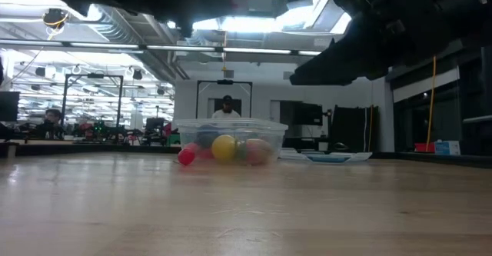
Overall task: Pick and placing Produce into tupperware
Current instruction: Put the bottom red cherry into the transparent container
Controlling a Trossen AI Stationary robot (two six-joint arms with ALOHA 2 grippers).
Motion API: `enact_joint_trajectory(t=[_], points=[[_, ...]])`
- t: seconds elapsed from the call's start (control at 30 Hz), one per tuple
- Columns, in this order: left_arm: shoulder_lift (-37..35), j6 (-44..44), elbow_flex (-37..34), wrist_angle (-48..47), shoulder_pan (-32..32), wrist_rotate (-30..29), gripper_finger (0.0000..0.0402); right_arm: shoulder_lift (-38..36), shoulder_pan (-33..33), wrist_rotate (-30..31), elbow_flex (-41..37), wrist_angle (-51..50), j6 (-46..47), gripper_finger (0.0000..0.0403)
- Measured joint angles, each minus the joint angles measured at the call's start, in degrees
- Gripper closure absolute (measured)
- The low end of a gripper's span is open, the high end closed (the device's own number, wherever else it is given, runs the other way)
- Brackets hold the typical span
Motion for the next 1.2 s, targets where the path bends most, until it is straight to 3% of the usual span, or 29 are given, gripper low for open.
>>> enact_joint_trajectory(t=[0.3, 0.47, 0.67, 0.9, 1.1, 1.2], points=[[-8.43, -0.25, -9.00, 8.94, -2.36, -1.78, 0.0398, 0.00, 0.09, -0.06, 0.00, -0.07, 0.17, 0.0202], [-8.33, -0.36, -11.82, 12.62, -3.72, -8.59, 0.0398, -0.02, 0.09, -0.08, 0.00, 0.09, 1.34, 0.0202], [-8.26, -0.39, -14.74, 19.26, -4.99, -12.30, 0.0398, -0.02, 0.09, -0.08, 0.00, 0.07, 1.64, 0.0202], [-6.62, 1.13, -15.15, 18.89, -6.59, -22.96, 0.0398, -0.03, 0.04, -0.07, 0.00, 0.07, 1.61, 0.0202], [-4.59, 3.01, -15.15, 18.76, -4.34, -23.10, 0.0398, -0.04, 0.01, -0.06, 0.00, 0.02, 0.94, 0.0202], [-3.77, 2.54, -15.15, 17.11, -0.83, -18.94, 0.0398, -0.04, -0.08, -0.06, 0.00, 0.02, -1.13, 0.0202]])
